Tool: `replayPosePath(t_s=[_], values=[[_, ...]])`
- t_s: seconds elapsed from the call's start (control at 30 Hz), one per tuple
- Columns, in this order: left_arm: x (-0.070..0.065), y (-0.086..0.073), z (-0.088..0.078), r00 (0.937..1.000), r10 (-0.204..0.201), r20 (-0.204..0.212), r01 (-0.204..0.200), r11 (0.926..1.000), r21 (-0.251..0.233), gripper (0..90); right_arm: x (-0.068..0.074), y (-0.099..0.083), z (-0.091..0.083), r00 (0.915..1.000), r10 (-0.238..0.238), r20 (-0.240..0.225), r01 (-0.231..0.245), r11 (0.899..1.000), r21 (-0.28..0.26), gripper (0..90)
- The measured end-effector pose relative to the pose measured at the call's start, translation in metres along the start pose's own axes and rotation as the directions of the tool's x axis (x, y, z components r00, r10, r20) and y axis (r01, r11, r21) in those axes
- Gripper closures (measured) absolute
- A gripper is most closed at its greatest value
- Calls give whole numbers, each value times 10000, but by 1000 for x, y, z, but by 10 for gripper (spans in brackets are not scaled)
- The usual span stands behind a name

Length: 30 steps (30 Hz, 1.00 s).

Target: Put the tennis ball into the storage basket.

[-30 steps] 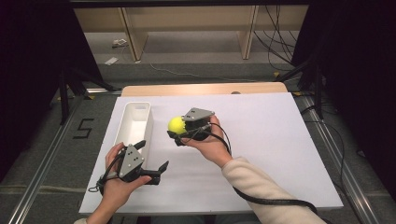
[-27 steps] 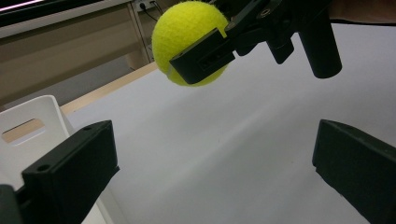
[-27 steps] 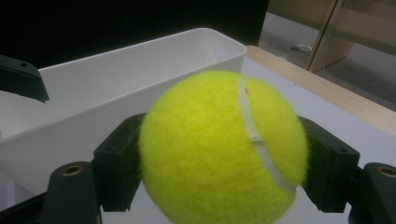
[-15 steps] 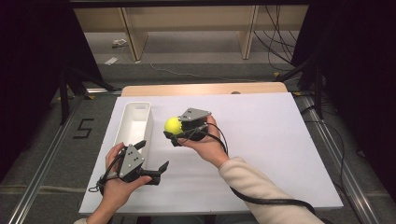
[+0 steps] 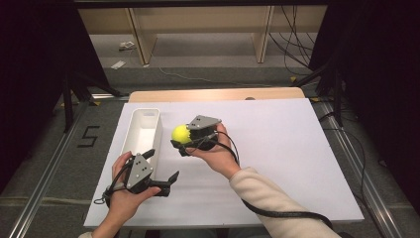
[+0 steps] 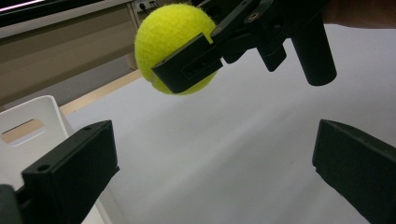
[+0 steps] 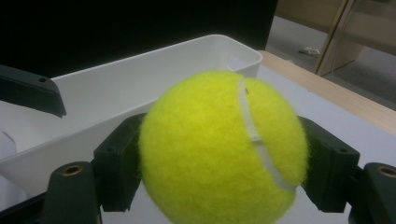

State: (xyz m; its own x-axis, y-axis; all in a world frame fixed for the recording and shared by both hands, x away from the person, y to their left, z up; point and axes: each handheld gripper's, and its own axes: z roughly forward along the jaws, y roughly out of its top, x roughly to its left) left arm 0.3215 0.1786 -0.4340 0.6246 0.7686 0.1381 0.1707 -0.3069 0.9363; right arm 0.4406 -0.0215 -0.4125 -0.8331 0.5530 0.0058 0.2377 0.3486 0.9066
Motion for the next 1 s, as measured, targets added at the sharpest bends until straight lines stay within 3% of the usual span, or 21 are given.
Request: replayPosePath(t_s=[0.27,0.4,1.0], values=[[0,0,0,10000,-5,-5,5,10000,-6,0,2,4,2,10000,5,-44,-5,10000,-26,263],[-1,-1,0,9997,-220,87,219,9997,47,0,3,5,4,9999,-35,-95,35,10000,-24,263],[0,0,0,10000,-64,-38,64,10000,15,0,5,9,10,9999,18,-108,-18,10000,0,263]])
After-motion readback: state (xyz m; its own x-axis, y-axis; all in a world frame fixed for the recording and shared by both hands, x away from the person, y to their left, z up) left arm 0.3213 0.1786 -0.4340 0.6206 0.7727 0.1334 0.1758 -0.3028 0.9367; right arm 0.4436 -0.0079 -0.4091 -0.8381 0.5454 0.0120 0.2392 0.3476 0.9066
